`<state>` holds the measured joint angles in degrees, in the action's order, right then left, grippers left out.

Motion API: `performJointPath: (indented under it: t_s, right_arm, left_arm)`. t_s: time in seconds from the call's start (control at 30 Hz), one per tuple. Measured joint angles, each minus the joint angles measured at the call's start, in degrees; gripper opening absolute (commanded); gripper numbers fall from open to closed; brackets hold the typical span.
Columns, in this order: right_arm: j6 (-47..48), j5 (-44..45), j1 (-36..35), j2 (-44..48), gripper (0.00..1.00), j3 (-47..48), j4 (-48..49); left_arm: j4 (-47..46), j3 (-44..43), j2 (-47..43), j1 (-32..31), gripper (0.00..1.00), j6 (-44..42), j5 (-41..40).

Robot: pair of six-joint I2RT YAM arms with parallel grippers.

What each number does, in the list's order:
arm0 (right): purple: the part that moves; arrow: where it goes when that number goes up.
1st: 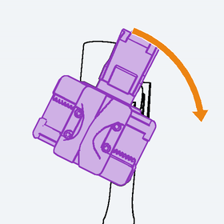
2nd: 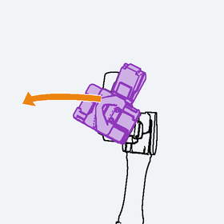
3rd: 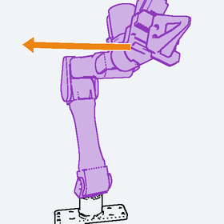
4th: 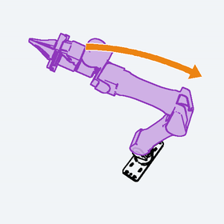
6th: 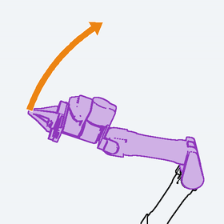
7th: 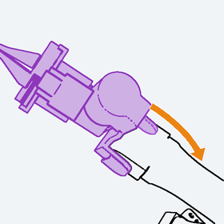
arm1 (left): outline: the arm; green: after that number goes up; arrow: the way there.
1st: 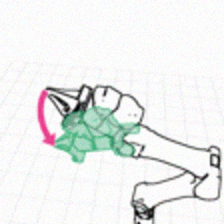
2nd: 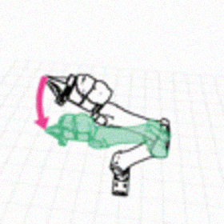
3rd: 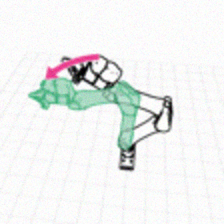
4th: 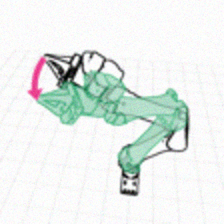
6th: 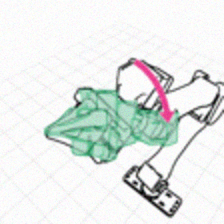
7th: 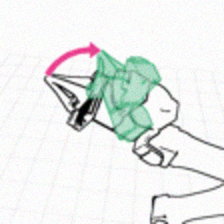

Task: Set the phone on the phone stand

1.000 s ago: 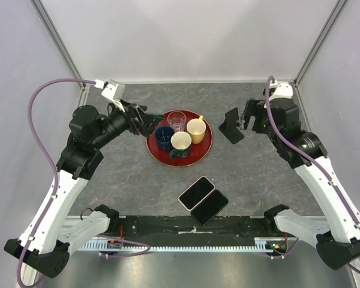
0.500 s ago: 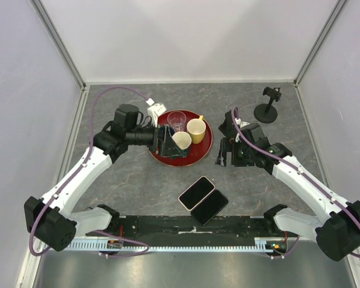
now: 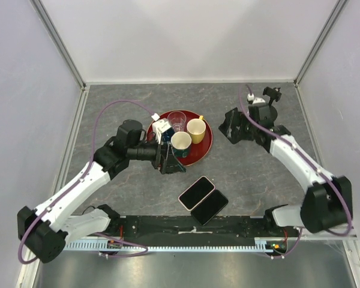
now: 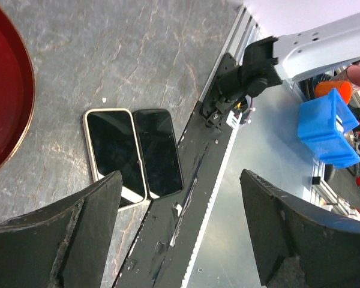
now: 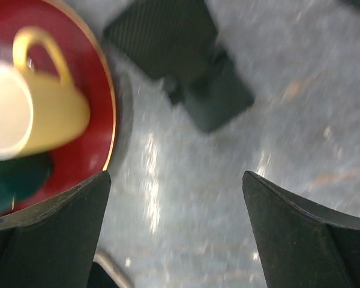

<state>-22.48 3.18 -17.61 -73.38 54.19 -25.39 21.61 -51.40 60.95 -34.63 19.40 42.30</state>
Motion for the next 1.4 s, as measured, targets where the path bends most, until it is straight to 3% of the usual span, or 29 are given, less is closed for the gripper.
performJointPath:
  t_s: [0.23,0.63,0.97,1.13,1.4]
  right_arm:
    - [13.27,-3.98,4.15,-16.11,0.98,10.91,8.35]
    - [30.97,-10.29,5.07,-21.92,0.98,12.81,15.82]
    - [34.99,-15.39,6.05,-26.05,0.98,14.53,18.4]
    - [35.65,-16.39,6.23,-26.86,0.94,14.53,18.78]
    - [35.15,-15.96,6.23,-26.97,0.75,14.53,20.68]
  left_arm:
    - [-2.71,1.9,-6.01,0.0,0.9,0.76,0.09]
    - [-2.93,3.3,-9.14,0.0,0.91,0.74,2.34]
    - [-2.93,3.3,-9.14,0.0,0.9,0.74,4.2]
    - [-2.93,3.3,-8.98,0.0,0.9,0.74,4.39]
    - [-2.91,3.3,-7.96,0.0,0.9,0.74,4.42]
